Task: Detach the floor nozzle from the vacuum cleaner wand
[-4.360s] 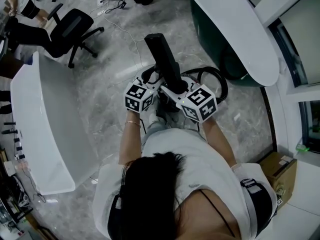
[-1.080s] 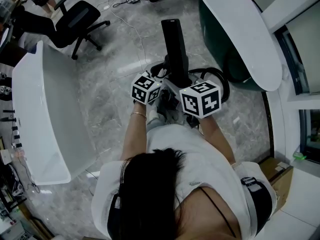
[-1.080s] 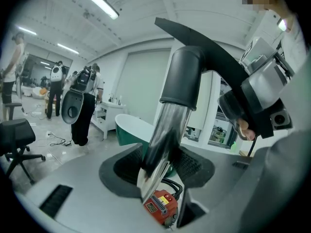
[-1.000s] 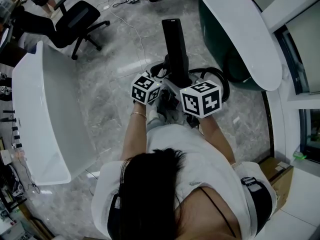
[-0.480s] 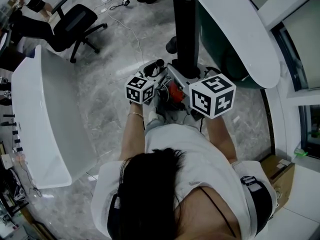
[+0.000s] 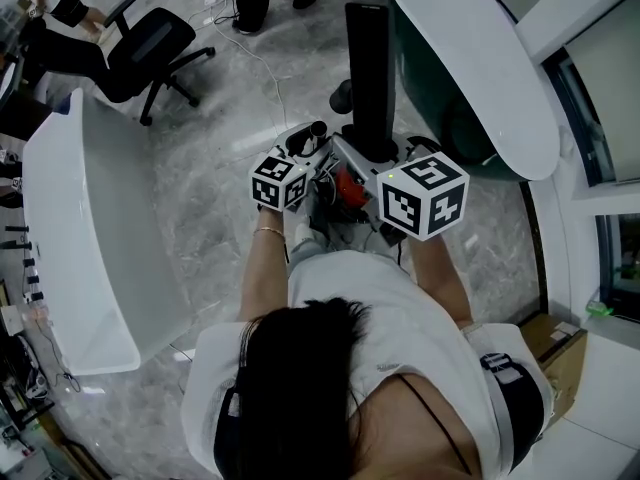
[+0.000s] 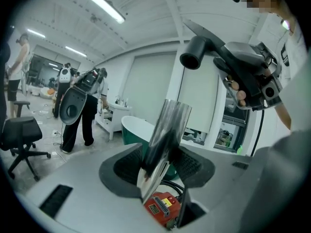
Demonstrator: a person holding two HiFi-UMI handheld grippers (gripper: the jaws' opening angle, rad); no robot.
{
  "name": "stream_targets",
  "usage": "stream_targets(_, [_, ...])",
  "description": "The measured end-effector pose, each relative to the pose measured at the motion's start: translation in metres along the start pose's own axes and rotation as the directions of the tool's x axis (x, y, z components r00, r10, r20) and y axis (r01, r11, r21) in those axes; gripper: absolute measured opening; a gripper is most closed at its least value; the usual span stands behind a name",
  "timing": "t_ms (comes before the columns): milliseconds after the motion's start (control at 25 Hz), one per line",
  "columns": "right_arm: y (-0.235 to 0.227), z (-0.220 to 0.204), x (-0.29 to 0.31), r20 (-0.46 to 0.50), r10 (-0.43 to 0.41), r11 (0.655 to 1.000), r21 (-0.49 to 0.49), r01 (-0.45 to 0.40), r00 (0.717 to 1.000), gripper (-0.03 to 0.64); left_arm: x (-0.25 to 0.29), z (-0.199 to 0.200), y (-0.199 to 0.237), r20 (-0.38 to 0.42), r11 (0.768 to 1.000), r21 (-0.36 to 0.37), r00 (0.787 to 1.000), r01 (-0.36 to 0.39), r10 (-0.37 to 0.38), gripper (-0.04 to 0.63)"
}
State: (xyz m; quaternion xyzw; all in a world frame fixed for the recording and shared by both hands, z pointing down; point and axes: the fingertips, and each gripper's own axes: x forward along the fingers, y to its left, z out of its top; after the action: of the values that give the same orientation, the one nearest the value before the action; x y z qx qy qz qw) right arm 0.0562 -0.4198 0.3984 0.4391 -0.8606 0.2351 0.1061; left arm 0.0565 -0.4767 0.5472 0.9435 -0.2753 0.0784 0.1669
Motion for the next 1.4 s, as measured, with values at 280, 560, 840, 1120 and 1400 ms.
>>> stream_targets(280, [0.002,0.0,-0.002,-0.003,0.01,1.0,-0.008,-0.01,1.0,0.083,-0.003,-0.002,-0.002,0.018,0.999,-0.03,1.0,-0.011,0.011,0.19])
stream_targets(560, [0.001,-0.001,-0.007,0.005,0.015,1.0,-0.005,-0.015,1.0,0.083,-0.009,-0.003,0.0,0.02,0.997,-0.009,0.997,-0.074,0.074,0.238])
stream_targets(840, [-0.003,-0.006,-0.015,0.006,0.002,1.0,-0.008,-0.002,1.0,0.083,-0.027,0.0,-0.003,0.043,0.995,-0.032,0.994,-0.096,0.098,0.253])
stream_targets(1120, [-0.006,-0.015,-0.021,0.003,-0.009,1.0,-0.002,0.009,1.0,0.083,-0.047,-0.005,-0.012,0.026,0.994,-0.031,0.994,-0.105,0.106,0.253])
stream_targets(1400, [-0.008,-0.026,-0.032,0.003,-0.017,1.0,0.001,0.017,1.0,0.083,-0.064,0.018,-0.031,0.082,0.991,-0.005,0.987,-0.137,0.137,0.253])
